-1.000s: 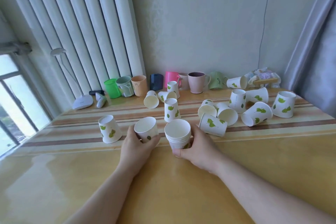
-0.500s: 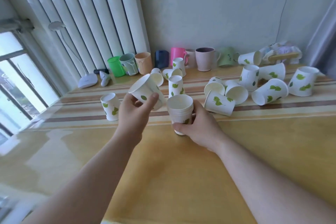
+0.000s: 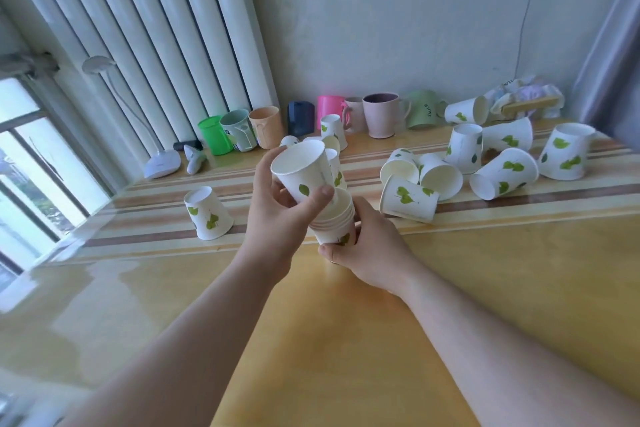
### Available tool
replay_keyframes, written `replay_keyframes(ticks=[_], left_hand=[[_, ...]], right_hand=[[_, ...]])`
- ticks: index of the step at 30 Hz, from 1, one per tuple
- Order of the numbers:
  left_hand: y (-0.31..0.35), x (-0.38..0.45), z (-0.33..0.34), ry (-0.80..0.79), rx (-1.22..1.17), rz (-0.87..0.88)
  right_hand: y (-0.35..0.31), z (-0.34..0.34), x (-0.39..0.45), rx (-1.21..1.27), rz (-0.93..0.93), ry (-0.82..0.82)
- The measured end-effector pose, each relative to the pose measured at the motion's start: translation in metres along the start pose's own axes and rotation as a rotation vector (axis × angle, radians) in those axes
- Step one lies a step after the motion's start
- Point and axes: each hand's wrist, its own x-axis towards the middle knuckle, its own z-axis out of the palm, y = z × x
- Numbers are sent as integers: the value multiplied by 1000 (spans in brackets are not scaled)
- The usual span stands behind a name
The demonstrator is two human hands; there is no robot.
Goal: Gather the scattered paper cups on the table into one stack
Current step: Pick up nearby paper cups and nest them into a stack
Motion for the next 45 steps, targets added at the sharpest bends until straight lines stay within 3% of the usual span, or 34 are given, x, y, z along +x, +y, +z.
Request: replay_keyframes(ticks=[11,18,20,24,28,34,40,45], left_hand=[[-20,-10,-7,-30,136,-22],[-25,-16,-46,-28,293,-16],[-29,-13,-67,73,406,-8],[-34,-3,-107,436,541,15],[-44,14,-138,624,607,-139],[-55,48,-161,397,511,-398],[-49,55,-121,402,544,-340],[-53,48,-69,158,440,-247]], right_hand=[[1,1,1,13,11,2],[2,2,3,2,17,9],[4,2,3,-9,12,9],[6,3,5,-8,13,13],[7,4,6,-3,13,16],[10,5,7,10,7,19],[12,6,9,26,4,18],[11,6,8,34,-1,25]])
